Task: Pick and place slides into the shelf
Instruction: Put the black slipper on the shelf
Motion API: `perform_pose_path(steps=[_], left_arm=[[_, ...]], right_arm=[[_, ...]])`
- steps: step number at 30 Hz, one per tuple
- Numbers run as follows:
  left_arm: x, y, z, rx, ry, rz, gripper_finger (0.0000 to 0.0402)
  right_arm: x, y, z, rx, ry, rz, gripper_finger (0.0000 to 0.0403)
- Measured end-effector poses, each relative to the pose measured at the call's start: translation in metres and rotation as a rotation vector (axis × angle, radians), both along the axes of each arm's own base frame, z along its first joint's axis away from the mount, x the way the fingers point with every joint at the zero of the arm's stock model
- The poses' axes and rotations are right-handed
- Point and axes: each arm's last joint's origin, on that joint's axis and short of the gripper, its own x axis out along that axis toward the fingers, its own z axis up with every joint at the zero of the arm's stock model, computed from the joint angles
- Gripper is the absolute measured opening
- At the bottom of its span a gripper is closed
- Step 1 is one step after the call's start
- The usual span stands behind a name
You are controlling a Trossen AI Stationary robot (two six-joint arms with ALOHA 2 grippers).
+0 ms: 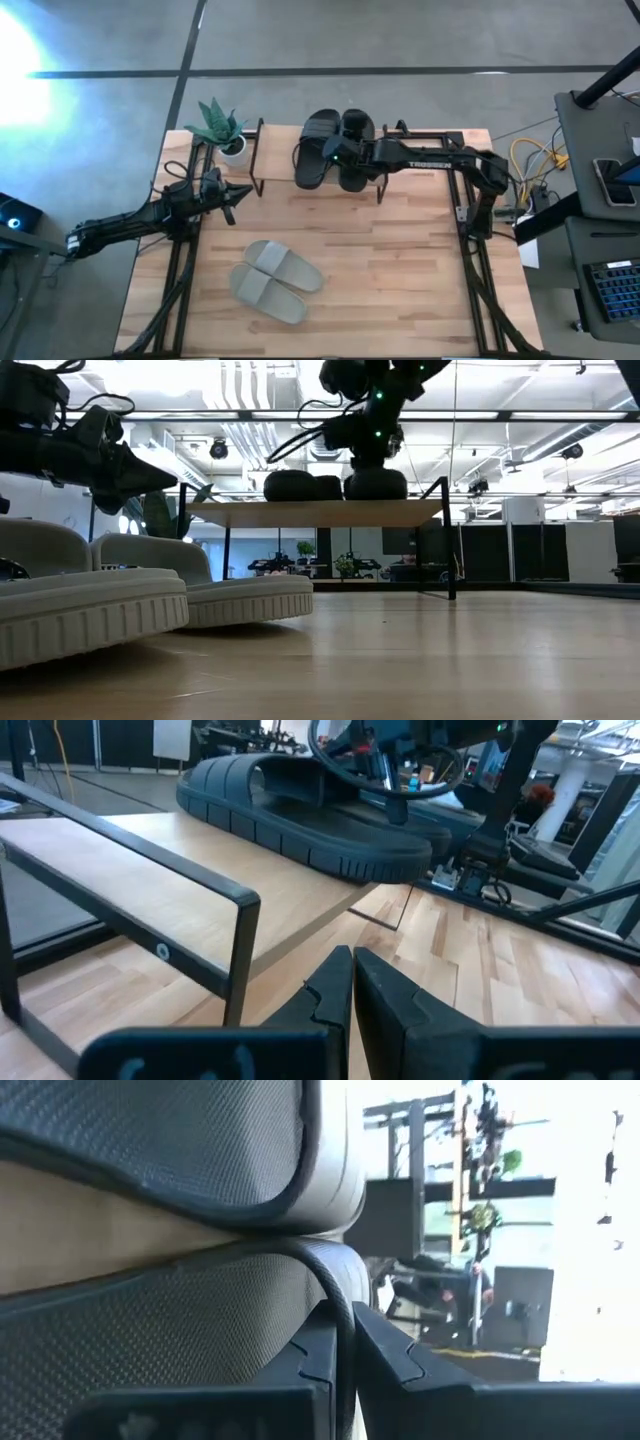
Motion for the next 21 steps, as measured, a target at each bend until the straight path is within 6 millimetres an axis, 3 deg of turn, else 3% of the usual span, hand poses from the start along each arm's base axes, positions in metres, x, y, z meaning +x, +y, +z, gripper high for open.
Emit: perform_pose_path(steps=[7, 16, 21], left_arm=[[0.000, 0.000, 0.000, 0.001, -0.002, 0.000, 0.0000], [0.000, 0.000, 0.000, 0.001, -0.002, 0.000, 0.0000], [0.000, 0.000, 0.000, 0.000, 0.000, 0.000, 0.0000]], right_arm=[[0.016, 0.004, 0.006, -0.045, -0.080, 0.087, 0.0013], [0.016, -0.004, 0.014, -0.026, -0.191, 0.019, 0.0013], [0.013, -0.007, 0.010, 0.010, -0.243, -0.037, 0.0039]])
